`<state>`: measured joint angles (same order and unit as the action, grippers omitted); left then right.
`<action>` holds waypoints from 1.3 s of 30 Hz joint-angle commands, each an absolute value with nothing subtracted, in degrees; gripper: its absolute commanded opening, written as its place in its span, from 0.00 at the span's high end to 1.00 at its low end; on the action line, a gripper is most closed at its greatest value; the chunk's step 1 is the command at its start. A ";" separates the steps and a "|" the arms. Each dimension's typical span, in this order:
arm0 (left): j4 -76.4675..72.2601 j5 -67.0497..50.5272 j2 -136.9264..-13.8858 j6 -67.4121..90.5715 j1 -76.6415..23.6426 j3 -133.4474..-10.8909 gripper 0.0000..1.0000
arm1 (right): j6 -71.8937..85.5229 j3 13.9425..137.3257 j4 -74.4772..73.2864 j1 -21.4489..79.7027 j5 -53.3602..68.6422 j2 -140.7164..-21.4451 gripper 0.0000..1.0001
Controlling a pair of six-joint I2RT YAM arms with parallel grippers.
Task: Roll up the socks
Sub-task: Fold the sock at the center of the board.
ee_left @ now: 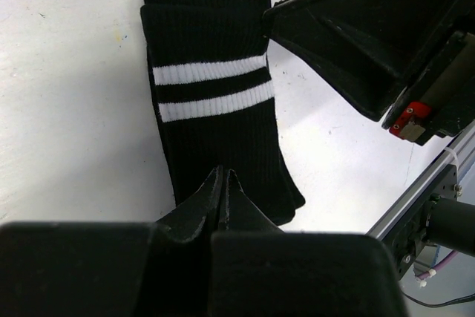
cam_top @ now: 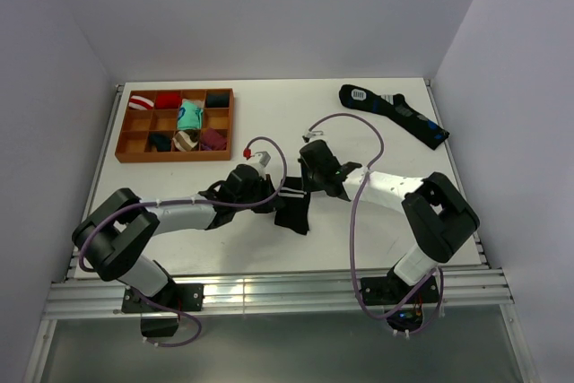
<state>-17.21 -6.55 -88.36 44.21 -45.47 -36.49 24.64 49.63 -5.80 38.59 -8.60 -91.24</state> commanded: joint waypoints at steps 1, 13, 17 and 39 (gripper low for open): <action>-17.75 -6.15 -88.51 43.42 -45.62 -38.50 1.00 | 25.05 52.21 -6.68 38.32 -10.11 -88.69 0.84; -18.37 -6.59 -89.56 43.68 -45.70 -38.32 1.00 | 24.52 53.79 -9.40 38.32 -11.51 -84.37 0.87; -18.46 -6.85 -89.91 43.68 -45.70 -38.58 1.00 | 24.34 54.05 -9.75 38.32 -12.83 -85.43 0.87; -19.77 -8.35 -92.20 43.42 -45.88 -39.11 1.00 | 23.38 54.05 -6.94 38.06 -17.05 -95.62 0.88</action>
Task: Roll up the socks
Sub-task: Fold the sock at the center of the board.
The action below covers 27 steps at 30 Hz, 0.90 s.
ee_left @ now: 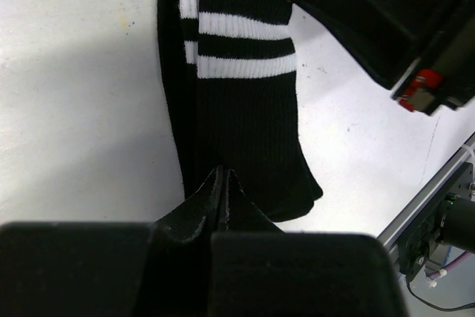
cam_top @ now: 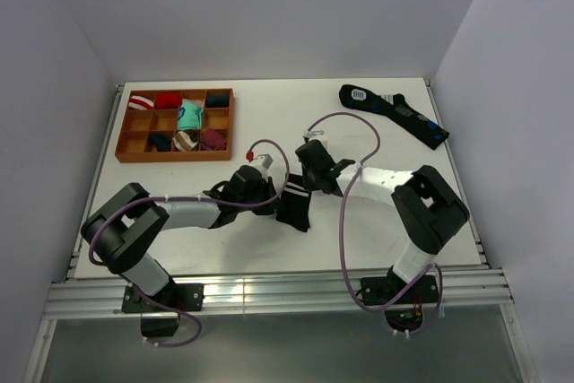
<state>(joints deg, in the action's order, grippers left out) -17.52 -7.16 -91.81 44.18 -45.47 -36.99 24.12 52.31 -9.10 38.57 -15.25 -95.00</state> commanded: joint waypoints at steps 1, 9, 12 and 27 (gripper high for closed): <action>-19.95 -8.44 -92.20 43.42 -45.79 -39.20 1.00 | 23.20 54.05 -6.86 38.06 -17.14 -95.97 0.88; -18.99 -6.25 -91.41 42.98 -45.88 -40.78 1.00 | 21.89 54.31 -4.22 38.06 -14.16 -98.70 0.88; -17.32 -2.75 -90.79 43.24 -45.88 -41.57 0.99 | 21.09 54.49 -2.90 38.32 -12.40 -99.58 0.88; -15.56 6.68 -88.42 46.76 -45.70 -39.20 0.99 | 21.45 53.26 -1.32 43.59 -10.98 -94.93 0.74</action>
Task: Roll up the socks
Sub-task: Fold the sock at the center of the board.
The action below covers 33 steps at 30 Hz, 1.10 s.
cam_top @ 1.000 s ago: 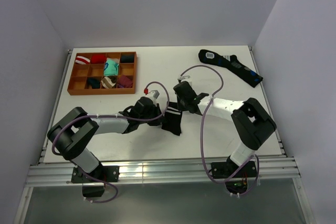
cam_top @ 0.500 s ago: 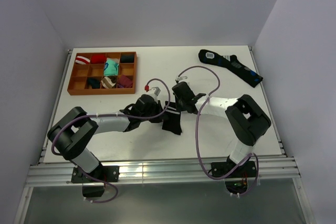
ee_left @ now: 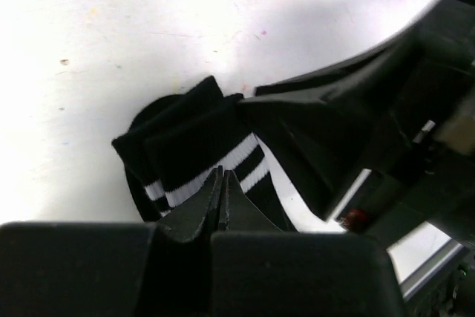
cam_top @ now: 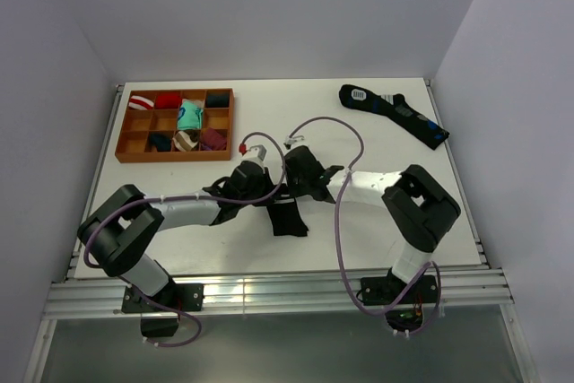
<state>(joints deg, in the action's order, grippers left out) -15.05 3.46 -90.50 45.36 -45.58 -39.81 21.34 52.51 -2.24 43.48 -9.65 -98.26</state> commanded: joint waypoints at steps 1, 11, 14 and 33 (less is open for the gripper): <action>-15.64 6.85 -88.50 47.02 -45.62 -39.03 0.99 | 21.45 53.00 -1.58 43.59 -11.25 -94.49 0.63; -15.47 7.12 -93.07 49.57 -44.47 -37.88 1.00 | 24.08 48.53 -3.08 43.68 -10.38 -83.34 0.52; -15.73 6.77 -93.60 49.40 -44.03 -37.71 1.00 | 25.75 44.32 -0.71 44.30 -7.04 -80.17 0.65; -13.80 5.71 -91.85 47.38 -43.24 -39.73 1.00 | 31.81 37.35 9.31 52.73 -5.36 -90.60 0.76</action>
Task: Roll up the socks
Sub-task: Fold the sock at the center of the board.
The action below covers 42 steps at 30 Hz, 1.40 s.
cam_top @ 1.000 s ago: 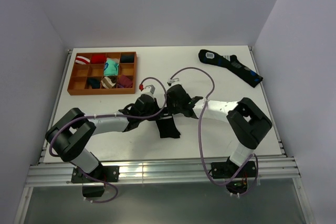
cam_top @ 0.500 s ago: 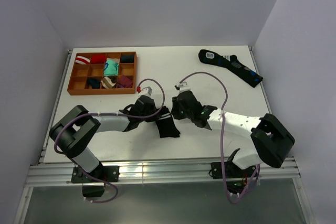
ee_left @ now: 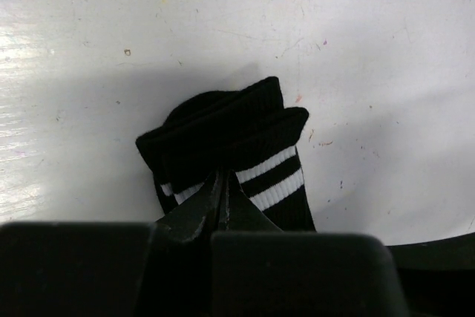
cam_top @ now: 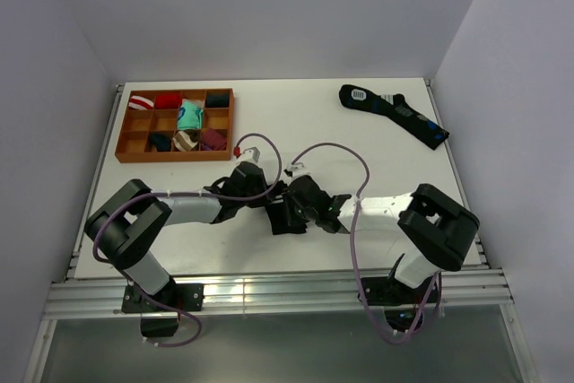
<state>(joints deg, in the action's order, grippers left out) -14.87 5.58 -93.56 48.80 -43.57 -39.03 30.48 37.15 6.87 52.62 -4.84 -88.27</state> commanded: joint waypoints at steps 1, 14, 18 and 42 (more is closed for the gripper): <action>-14.06 5.45 -90.63 47.29 -43.24 -39.55 0.99 | 31.99 37.61 9.49 52.73 -5.10 -91.14 0.76; -22.94 2.28 -78.93 45.97 -44.82 -27.78 0.85 | 33.57 38.50 10.55 52.91 -2.20 -93.69 0.78; -26.44 2.20 -79.19 47.46 -45.44 -24.09 0.85 | 33.57 38.58 10.11 53.52 -1.50 -92.99 0.78; -25.84 6.68 -79.90 54.05 -47.11 -19.51 0.92 | 36.74 35.59 5.36 58.62 -9.49 -83.41 0.70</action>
